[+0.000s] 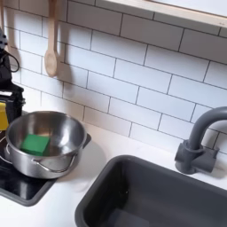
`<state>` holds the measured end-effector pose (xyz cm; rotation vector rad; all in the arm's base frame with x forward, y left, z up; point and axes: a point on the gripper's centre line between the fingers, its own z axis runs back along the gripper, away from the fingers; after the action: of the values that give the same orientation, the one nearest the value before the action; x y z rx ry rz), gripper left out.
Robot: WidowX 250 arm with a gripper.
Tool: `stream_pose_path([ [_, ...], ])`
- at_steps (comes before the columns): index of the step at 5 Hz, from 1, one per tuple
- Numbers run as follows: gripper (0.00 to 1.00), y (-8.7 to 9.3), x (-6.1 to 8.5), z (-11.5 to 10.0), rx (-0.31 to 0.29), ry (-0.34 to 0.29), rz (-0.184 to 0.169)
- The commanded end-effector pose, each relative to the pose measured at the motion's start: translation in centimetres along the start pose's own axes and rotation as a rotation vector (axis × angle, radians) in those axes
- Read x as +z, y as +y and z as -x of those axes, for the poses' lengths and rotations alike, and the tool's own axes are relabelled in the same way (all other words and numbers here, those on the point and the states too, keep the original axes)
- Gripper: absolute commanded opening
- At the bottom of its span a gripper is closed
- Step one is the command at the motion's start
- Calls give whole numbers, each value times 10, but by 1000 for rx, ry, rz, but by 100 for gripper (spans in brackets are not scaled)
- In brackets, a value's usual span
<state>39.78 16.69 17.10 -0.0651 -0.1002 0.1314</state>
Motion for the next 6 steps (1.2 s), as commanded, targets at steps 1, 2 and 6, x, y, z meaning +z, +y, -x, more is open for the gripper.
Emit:
stream_pose_path([
  [1, 100, 7, -3, -8, 24, 6, -5],
  [2, 100, 8, -13, -10, 31, 26, -11],
  [6, 100, 18, -33, -14, 52, 40, -51],
])
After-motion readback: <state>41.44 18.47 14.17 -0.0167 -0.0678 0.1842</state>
